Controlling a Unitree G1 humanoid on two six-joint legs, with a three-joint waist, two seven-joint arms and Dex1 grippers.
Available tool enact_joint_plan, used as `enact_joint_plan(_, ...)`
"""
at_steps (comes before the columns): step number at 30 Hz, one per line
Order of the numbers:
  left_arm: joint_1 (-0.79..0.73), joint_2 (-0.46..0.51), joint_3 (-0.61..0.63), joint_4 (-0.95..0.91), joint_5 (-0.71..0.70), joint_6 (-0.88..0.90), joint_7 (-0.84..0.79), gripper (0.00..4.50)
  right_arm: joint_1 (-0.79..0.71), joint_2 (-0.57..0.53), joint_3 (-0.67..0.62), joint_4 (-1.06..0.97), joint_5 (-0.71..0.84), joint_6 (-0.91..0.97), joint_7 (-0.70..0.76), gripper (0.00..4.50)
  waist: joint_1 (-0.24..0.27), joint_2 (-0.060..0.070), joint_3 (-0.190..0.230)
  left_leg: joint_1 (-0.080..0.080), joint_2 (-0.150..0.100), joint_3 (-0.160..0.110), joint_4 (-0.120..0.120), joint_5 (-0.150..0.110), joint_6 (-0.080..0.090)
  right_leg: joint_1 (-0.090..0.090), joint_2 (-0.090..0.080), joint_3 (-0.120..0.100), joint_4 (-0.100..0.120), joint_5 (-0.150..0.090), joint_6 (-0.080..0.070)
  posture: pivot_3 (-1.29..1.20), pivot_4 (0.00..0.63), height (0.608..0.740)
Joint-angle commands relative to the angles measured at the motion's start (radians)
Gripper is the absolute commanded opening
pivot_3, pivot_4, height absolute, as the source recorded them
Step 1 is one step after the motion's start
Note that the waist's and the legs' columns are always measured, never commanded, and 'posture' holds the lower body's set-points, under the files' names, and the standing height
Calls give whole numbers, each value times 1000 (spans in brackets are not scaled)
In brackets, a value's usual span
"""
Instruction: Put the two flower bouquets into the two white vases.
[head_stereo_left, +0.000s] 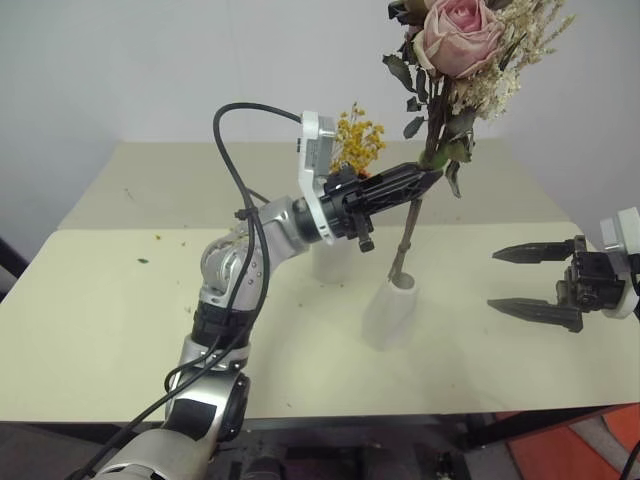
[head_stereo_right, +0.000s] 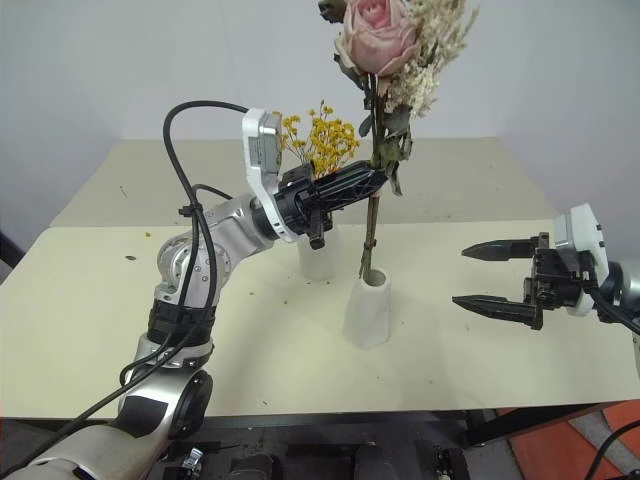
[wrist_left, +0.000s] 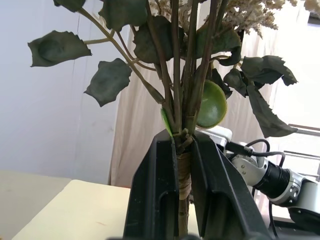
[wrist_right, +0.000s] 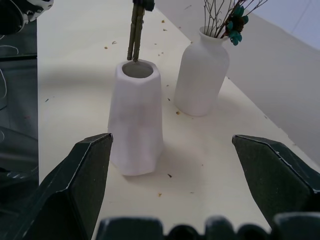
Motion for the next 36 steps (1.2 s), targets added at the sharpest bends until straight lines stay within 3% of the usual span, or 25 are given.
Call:
enact_joint_plan(1, -8, -13, -7, -4, 9, -30, -12, 134, 3, 0, -44, -28, 26, 1, -11, 4500, 0, 0, 0, 0, 0, 0, 0, 0, 0, 0, 0, 0, 0, 0, 0, 0, 150, 740)
enact_joint_plan(16, -43, -54, -7, 45, 25, -52, -40, 134, 44, 5, -66, -68, 39, 6, -42, 4500, 1, 0, 0, 0, 0, 0, 0, 0, 0, 0, 0, 0, 0, 0, 0, 0, 150, 740)
enact_joint_plan(28, -97, 18, 8, 65, 9, 4, -101, 134, 48, 17, -61, -68, 37, -2, -58, 4500, 0, 0, 0, 0, 0, 0, 0, 0, 0, 0, 0, 0, 0, 0, 0, 0, 150, 740)
enact_joint_plan(36, -85, -17, -4, 81, 24, -32, -99, 134, 39, 24, -57, -66, 35, -6, -60, 4500, 2, 0, 0, 0, 0, 0, 0, 0, 0, 0, 0, 0, 0, 0, 0, 0, 150, 740)
